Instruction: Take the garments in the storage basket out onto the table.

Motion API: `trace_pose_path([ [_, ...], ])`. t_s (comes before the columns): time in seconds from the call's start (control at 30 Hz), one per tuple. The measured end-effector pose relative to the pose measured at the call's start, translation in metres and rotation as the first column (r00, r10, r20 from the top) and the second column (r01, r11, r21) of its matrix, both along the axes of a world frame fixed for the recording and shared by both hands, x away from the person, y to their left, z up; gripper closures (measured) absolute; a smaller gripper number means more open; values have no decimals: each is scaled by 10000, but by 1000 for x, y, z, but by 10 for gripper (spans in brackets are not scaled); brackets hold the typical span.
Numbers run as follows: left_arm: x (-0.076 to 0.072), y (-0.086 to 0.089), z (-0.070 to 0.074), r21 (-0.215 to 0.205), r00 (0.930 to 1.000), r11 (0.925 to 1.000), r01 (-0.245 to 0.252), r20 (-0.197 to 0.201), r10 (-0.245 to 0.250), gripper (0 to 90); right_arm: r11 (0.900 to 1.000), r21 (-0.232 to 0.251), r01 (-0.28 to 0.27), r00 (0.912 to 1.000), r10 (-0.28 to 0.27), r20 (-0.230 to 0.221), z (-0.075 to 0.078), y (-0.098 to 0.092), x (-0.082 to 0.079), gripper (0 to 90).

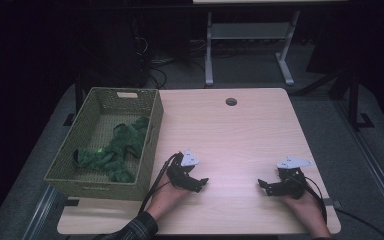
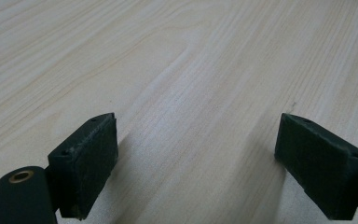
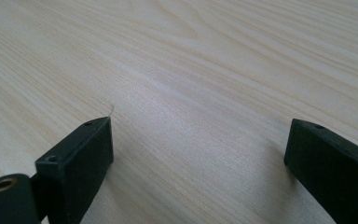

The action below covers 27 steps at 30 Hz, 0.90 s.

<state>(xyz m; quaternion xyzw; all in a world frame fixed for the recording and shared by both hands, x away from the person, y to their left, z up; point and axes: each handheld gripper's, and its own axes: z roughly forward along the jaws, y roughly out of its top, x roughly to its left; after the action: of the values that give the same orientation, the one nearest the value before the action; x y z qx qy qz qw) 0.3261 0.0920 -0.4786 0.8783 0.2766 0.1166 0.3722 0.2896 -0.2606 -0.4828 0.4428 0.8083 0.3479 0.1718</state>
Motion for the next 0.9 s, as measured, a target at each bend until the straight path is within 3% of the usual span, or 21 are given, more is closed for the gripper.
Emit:
trace_pose_path([
  [0.17,0,0,0,-6,10000,10000,-5,3,5,126,10000,1,3,10000,-3,-5,0,0,0,76],
  [0.6,3,2,5,100,9967,9970,766,-274,-763,130,10000,-15,-5,10000,5,5,0,0,0,76],
  [0.9,2,15,20,-256,9968,9968,763,-224,-769,133,10000,-3,0,10000,0,-2,0,0,0,76],
])
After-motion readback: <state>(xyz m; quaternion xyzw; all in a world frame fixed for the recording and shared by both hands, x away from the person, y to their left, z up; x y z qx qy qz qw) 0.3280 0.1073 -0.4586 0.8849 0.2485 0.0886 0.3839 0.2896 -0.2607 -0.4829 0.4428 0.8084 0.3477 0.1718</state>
